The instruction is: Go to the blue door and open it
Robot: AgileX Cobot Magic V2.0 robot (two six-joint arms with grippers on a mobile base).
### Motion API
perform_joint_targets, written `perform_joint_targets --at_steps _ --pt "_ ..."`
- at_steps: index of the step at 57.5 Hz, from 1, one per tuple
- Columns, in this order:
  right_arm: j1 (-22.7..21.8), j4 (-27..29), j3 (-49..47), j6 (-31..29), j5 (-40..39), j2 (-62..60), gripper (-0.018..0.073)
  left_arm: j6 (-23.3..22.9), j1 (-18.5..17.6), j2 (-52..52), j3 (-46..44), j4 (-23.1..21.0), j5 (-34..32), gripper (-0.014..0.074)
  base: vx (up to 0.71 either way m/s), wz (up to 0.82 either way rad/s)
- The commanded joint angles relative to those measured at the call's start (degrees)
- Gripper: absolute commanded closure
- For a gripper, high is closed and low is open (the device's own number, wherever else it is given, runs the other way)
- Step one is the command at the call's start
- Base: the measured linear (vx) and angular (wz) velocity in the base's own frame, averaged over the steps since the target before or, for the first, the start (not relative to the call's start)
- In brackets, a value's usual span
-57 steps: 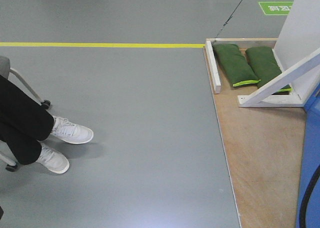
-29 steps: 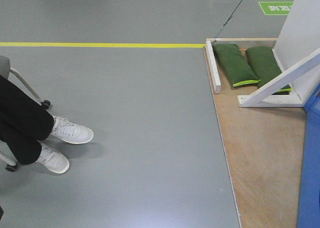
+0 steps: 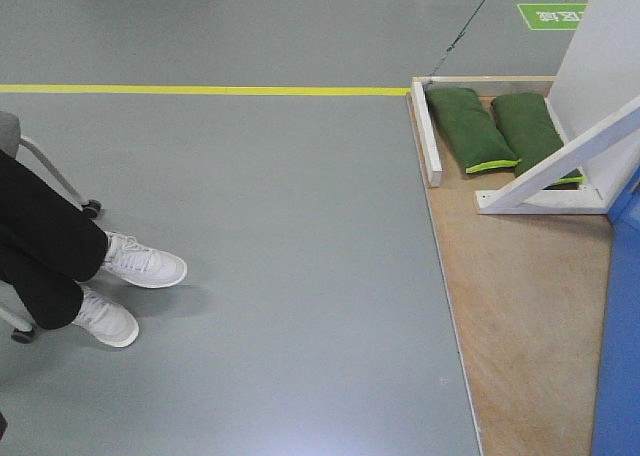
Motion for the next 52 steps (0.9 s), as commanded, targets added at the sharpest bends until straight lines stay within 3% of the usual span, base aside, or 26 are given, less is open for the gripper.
perform_joint_targets --at_steps 1,12,28,41,52 --pt "-0.4 2.3 -3.1 -5.1 -6.2 -0.9 0.0547 -0.4 -0.4 -0.7 -1.5 -0.1 -4.9 0.0524 0.0 0.0" --pt "1.3 2.1 -7.0 -12.5 -8.2 0.9 0.0547 -0.4 -0.4 -0.7 -1.5 -0.1 -4.9 0.0524 0.0 0.0" --pt "11.2 -2.7 -10.3 -16.7 -11.7 4.1 0.0547 -0.4 -0.4 -0.7 -1.5 -0.1 -4.9 0.0524 0.0 0.0" --pt "17.1 -2.6 -10.3 -30.8 -12.6 5.2 0.0547 -0.4 -0.4 -0.7 -1.5 -0.1 -4.9 0.0524 0.0 0.0" --pt "17.8 -2.2 -10.3 -43.5 -13.3 6.1 0.0547 -0.4 -0.4 -0.7 -1.5 -0.1 -4.9 0.0524 0.0 0.0"
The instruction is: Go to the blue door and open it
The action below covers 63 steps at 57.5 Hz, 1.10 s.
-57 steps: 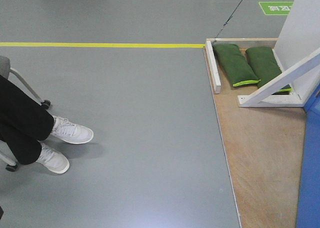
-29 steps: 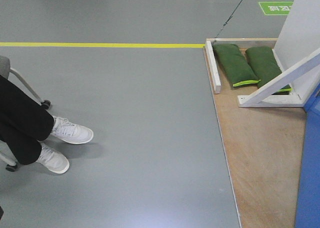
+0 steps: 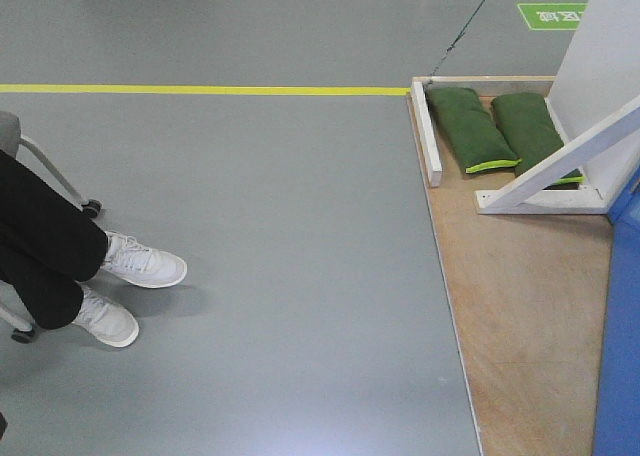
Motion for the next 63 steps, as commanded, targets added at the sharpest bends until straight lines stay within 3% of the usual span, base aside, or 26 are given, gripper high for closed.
perform_joint_targets --at_steps 1,8,14,26,51,63 --pt "0.0 2.3 -2.1 -8.0 -2.2 -0.8 0.0547 -0.4 -0.4 -0.7 -1.5 -0.1 -4.9 0.0524 0.0 0.0" --pt "-0.1 2.3 -2.1 -16.2 -2.7 0.7 0.0547 -0.4 -0.4 -0.7 -1.5 -0.1 -4.9 0.0524 0.0 0.0" --pt "-0.1 2.3 -2.2 -19.4 -2.5 2.4 0.0547 -0.4 -0.4 -0.7 -1.5 -0.1 -4.9 0.0524 0.0 0.0" --pt "0.5 2.7 -2.9 -19.5 -1.2 5.6 0.0547 -0.4 -0.4 -0.7 -1.5 -0.1 -4.9 0.0524 0.0 0.0" --pt "12.3 2.2 -7.4 -19.5 -3.3 9.3 0.0547 -0.4 -0.4 -0.7 -1.5 -0.1 -4.9 0.0524 0.0 0.0" --pt "14.8 2.2 -7.4 -19.5 -1.0 8.2 0.0547 -0.4 -0.4 -0.7 -1.5 -0.1 -4.9 0.0524 0.0 0.0"
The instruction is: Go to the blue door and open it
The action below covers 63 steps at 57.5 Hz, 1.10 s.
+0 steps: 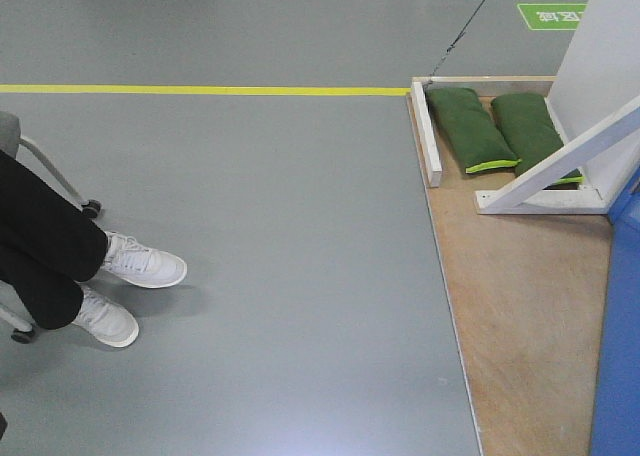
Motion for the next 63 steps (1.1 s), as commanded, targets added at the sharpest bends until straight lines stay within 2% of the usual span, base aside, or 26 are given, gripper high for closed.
perform_joint_targets --at_steps 1,8,18,34,42,63 --pt "0.3 2.2 -2.2 -0.7 2.2 -3.2 0.0547 -0.4 -0.4 -0.7 -1.5 -0.1 -4.9 0.0524 0.0 0.0" --pt "0.3 2.5 -2.2 -0.7 10.0 -4.5 0.0547 -0.4 -0.4 -0.7 -1.5 -0.1 -4.9 0.0524 0.0 0.0" --pt "0.3 3.0 -2.2 -0.8 17.2 -6.5 0.0547 -0.4 -0.4 -0.7 -1.5 -0.1 -4.9 0.0524 0.0 0.0" --pt "0.3 6.4 -2.2 -0.8 31.9 -9.6 0.0547 -0.4 -0.4 -0.7 -1.5 -0.1 -4.9 0.0524 0.0 0.0" --pt "4.2 6.9 -2.2 -0.7 32.2 -10.4 0.0547 -0.4 -0.4 -0.7 -1.5 -0.1 -4.9 0.0524 0.0 0.0" --pt "18.3 4.8 -2.2 -0.7 30.2 -11.6 0.0547 -0.4 -0.4 -0.7 -1.5 -0.1 -4.9 0.0524 0.0 0.0"
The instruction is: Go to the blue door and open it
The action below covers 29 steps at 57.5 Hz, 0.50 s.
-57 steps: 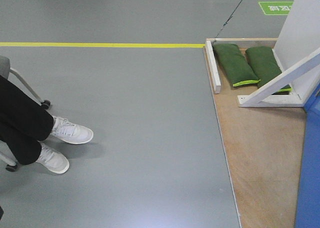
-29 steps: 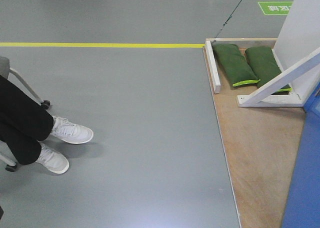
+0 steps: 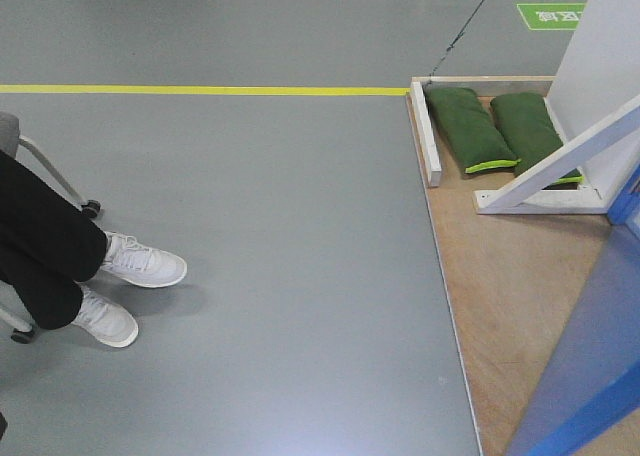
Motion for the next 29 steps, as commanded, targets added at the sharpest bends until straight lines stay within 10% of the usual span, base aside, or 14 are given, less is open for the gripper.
perform_joint_targets --at_steps 1,29 --pt "3.6 3.7 -2.1 -0.7 1.0 -2.7 0.0547 -0.4 -0.4 -0.7 -1.5 -0.1 -4.9 0.0524 0.0 0.0" --pt "21.7 2.7 -2.1 -0.7 1.0 -2.7 0.0547 -0.4 -0.4 -0.7 -1.5 -0.1 -4.9 0.0524 0.0 0.0"
